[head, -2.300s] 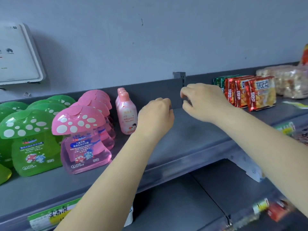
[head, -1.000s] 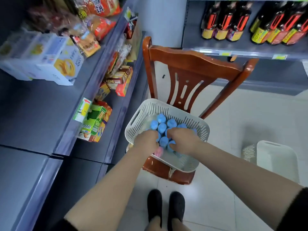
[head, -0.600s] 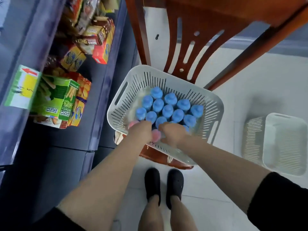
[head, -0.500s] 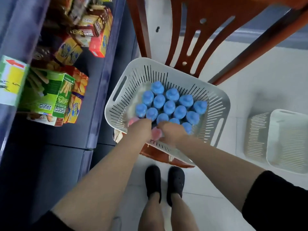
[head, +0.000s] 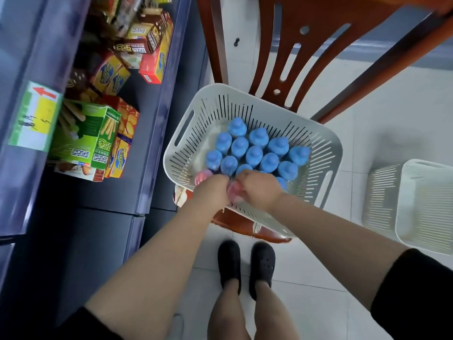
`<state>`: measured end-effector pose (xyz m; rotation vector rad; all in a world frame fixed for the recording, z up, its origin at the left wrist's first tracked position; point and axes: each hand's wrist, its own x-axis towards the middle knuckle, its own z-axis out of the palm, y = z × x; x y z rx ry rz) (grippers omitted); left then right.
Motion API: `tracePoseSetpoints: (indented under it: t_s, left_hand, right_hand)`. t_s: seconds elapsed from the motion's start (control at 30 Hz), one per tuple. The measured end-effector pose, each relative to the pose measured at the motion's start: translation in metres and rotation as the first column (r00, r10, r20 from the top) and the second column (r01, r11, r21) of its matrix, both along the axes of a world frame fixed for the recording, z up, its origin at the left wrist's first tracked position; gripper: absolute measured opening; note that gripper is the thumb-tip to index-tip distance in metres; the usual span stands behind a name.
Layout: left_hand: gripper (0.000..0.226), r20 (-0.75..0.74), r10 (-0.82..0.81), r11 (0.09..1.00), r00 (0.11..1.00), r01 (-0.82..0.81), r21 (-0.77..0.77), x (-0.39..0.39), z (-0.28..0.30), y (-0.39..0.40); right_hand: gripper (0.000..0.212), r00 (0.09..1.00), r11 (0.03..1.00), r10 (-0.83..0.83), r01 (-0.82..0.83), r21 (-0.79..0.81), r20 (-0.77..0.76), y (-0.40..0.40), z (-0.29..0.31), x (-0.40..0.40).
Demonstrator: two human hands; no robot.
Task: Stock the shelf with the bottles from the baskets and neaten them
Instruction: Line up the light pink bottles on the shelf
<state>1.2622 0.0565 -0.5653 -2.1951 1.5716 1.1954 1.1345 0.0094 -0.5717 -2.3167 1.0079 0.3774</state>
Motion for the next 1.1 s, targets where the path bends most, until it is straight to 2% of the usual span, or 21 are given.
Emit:
tracePoseSetpoints:
  t_s: [0.1, 0.2, 0.3, 0.43, 0.63, 0.7, 0.8, 0.97, 1.03, 1.1]
  left_hand:
    - [0.024, -0.048, 0.037, 0.998, 0.998, -0.039, -0.056, -0.002, 0.028, 0.002]
    - [0.034, -0.166, 0.148, 0.971, 0.975, -0.175, -0.161, -0.003, 0.064, 0.003]
    - [0.046, -0.291, 0.225, 0.914, 0.93, -0.305, -0.269, -0.005, 0.106, 0.005]
    - [0.048, -0.419, 0.231, 0.802, 0.878, -0.416, -0.43, -0.008, 0.172, 0.009]
    - [0.043, -0.578, 0.213, 0.573, 0.788, -0.58, -0.579, -0.006, 0.268, 0.024]
    - [0.036, -0.597, 0.194, 0.511, 0.779, -0.599, -0.616, -0.004, 0.299, 0.032]
    - [0.031, -0.583, 0.151, 0.427, 0.798, -0.585, -0.689, 0.0, 0.342, 0.047]
    - [0.024, -0.575, 0.188, 0.26, 0.796, -0.605, -0.753, 0.01, 0.406, 0.081]
    - [0.022, -0.584, 0.197, 0.193, 0.787, -0.615, -0.764, 0.018, 0.429, 0.1]
    - [0.022, -0.586, 0.221, 0.13, 0.78, -0.619, -0.775, 0.028, 0.452, 0.123]
  right_hand:
    - [0.028, 0.996, 0.999, -0.033, 0.035, -0.024, 0.081, -0.009, 0.041, -0.009]
    - [0.026, 0.984, 0.995, -0.1, 0.1, 0.005, 0.151, -0.017, 0.084, -0.013]
    - [0.033, 0.964, 0.988, -0.134, 0.147, -0.04, 0.232, -0.023, 0.131, -0.016]
    - [0.034, 0.922, 0.97, -0.145, 0.204, -0.132, 0.359, -0.029, 0.205, -0.016]
    - [0.029, 0.839, 0.946, -0.088, 0.238, -0.218, 0.537, -0.026, 0.313, -0.007]
    - [0.032, 0.786, 0.944, -0.084, 0.26, -0.204, 0.612, -0.021, 0.348, -0.002]
    - [0.02, 0.696, 0.953, -0.099, 0.271, -0.133, 0.711, -0.01, 0.396, 0.006]
    - [0.018, 0.54, 0.987, -0.062, 0.158, -0.029, 0.84, 0.015, 0.456, 0.029]
    - [0.019, 0.47, 0.997, -0.083, 0.043, 0.071, 0.879, 0.025, 0.47, 0.04]
    - [0.018, 0.458, 0.988, -0.077, -0.085, 0.13, 0.886, 0.035, 0.477, 0.052]
